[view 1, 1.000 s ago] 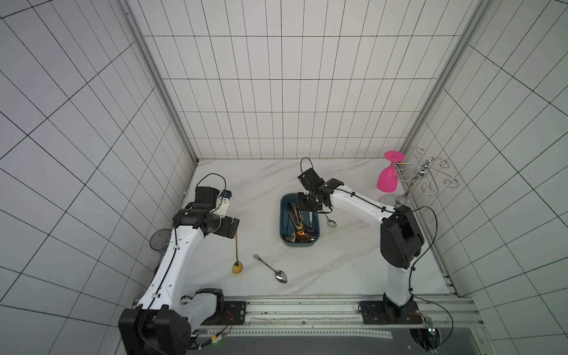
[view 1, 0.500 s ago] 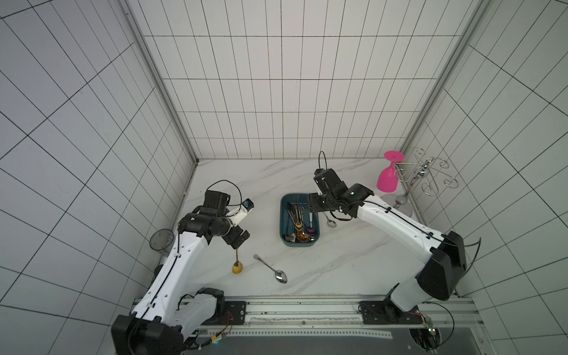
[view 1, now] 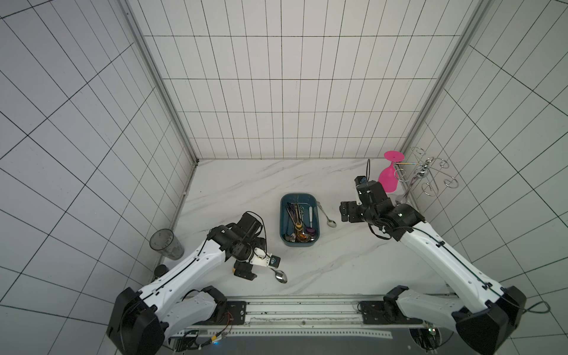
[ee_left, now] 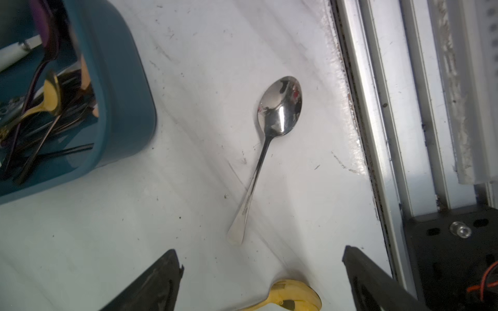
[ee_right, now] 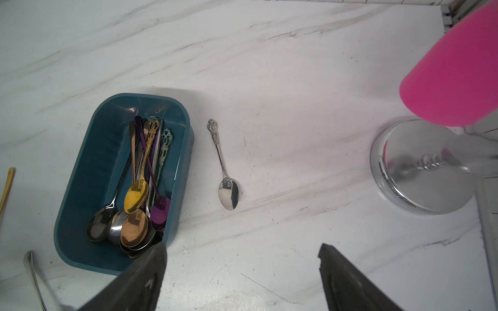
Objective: Put the spoon into the storage box
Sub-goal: Place the spoon in the storage box, then pick up the spoon from the center of the board.
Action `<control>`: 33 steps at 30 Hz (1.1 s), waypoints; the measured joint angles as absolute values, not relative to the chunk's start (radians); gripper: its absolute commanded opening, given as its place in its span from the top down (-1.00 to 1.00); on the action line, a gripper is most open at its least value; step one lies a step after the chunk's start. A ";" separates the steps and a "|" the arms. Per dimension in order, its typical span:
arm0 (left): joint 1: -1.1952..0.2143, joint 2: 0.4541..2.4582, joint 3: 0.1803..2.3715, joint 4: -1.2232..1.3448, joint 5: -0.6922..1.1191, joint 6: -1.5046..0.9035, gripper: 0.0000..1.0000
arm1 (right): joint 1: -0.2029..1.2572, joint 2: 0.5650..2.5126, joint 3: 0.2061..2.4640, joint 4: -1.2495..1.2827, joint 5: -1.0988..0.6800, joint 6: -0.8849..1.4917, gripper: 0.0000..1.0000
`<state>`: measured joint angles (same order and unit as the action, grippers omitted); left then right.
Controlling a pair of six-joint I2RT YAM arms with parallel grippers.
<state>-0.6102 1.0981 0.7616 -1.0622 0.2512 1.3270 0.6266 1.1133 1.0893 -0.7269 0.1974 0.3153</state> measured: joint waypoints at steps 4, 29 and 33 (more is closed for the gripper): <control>-0.665 1.157 0.749 -1.015 0.235 1.391 -0.74 | 0.606 1.058 1.051 -0.735 0.201 0.303 -0.89; -0.754 1.458 0.751 -0.853 0.164 1.453 0.21 | 0.529 0.985 0.972 -0.751 0.179 0.295 -0.88; -0.758 1.471 0.751 -0.846 0.151 1.456 0.40 | 0.522 0.985 0.968 -0.753 0.176 0.296 -0.88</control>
<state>-0.7578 1.4712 0.7513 -0.8463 0.1513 1.4563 0.5224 0.9848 0.9680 -0.7528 0.1761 0.2958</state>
